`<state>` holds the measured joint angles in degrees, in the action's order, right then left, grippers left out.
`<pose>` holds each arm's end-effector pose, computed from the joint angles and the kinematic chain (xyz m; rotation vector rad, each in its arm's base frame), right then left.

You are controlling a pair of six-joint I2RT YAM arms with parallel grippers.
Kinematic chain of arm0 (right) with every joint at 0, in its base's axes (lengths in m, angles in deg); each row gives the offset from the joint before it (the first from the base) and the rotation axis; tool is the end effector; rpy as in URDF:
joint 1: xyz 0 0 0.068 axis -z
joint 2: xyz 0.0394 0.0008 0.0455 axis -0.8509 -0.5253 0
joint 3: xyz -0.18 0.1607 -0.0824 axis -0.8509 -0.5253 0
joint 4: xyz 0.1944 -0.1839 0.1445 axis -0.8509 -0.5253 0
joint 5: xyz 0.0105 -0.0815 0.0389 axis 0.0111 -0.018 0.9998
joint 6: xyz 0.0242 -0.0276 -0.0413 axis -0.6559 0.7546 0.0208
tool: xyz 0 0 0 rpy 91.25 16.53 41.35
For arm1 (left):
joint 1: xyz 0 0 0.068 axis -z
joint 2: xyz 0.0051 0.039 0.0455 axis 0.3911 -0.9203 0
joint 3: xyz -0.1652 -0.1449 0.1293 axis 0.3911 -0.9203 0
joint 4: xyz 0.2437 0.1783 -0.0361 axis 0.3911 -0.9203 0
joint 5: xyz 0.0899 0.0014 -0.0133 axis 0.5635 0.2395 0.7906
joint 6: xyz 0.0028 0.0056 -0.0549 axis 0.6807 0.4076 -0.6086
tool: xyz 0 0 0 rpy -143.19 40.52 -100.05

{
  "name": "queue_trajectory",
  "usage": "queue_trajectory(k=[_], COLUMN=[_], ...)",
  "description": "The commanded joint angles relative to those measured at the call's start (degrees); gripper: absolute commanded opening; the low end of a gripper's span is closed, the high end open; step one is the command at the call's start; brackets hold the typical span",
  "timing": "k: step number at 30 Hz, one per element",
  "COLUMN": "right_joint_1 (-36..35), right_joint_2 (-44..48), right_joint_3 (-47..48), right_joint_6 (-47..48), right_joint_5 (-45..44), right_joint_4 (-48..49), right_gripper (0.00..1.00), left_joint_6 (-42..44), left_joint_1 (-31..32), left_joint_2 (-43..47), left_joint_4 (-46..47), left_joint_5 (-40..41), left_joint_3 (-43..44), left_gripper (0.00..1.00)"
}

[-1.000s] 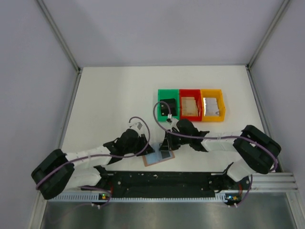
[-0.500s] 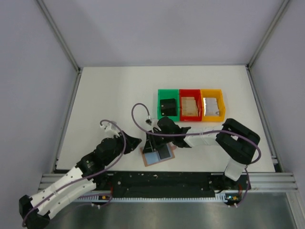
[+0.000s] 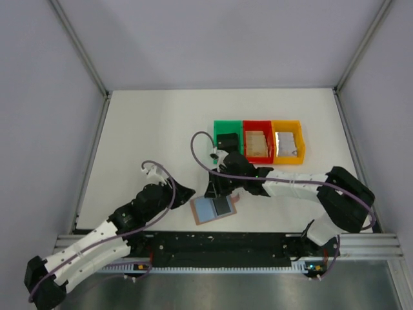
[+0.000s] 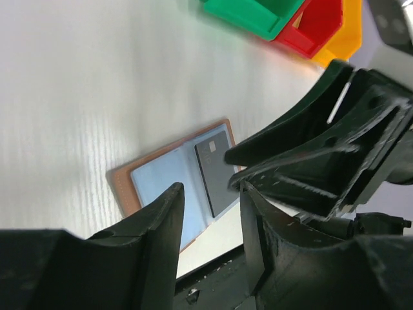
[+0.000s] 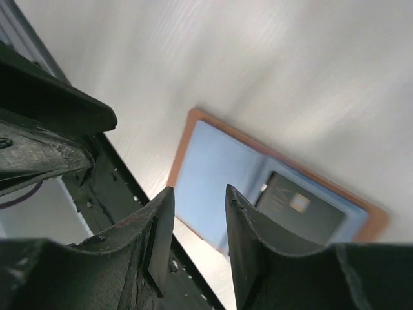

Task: Take the credit cards out of the card holder
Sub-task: Remove the credit card from the card holder.

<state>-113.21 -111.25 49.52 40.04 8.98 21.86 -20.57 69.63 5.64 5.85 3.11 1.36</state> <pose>0.1969 0.3009 0.1275 -0.6552 2.4418 1.0891 0.1395 -0.1386 0.1749 -0.3704 2.1221 -0.9992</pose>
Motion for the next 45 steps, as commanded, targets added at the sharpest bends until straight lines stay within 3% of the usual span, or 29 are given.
queue_trajectory(k=[1, 6, 11, 16, 29, 45], right_joint_1=[5.5, 8.7, 9.8, 10.4, 10.4, 10.3], right_joint_2=[8.0, 10.9, 10.9, 10.3, 8.5, 6.7], right_joint_3=[-6.1, -11.0, -13.5, -14.8, -15.6, -16.0], right_joint_6=[2.0, 1.9, 1.6, 1.3, -0.1, -1.0], right_joint_5=[-4.7, -4.6, -3.7, -2.5, 0.2, 2.5], right_joint_4=[-2.1, -0.5, 1.4, 3.2, 6.3, 5.3], right_gripper=[0.38, 0.38, 0.35, 0.27, 0.17, 0.15], left_joint_6=[-1.6, -3.5, -7.8, -9.1, -8.6, -10.1], left_joint_1=[0.1, 0.3, 0.9, 2.4, 3.0, 3.0], left_joint_2=[-8.4, -22.9, -35.2, -42.0, -47.0, -53.8], left_joint_4=[12.7, 25.0, 37.9, 42.8, 41.2, 50.4], left_joint_5=[-6.4, -15.1, -17.3, -18.2, -16.0, -18.6], left_joint_3=[0.0, 1.3, -0.7, -0.3, -1.3, -2.1], left_gripper=[0.45, 0.45, 0.45, 0.45, 0.41, 0.34])
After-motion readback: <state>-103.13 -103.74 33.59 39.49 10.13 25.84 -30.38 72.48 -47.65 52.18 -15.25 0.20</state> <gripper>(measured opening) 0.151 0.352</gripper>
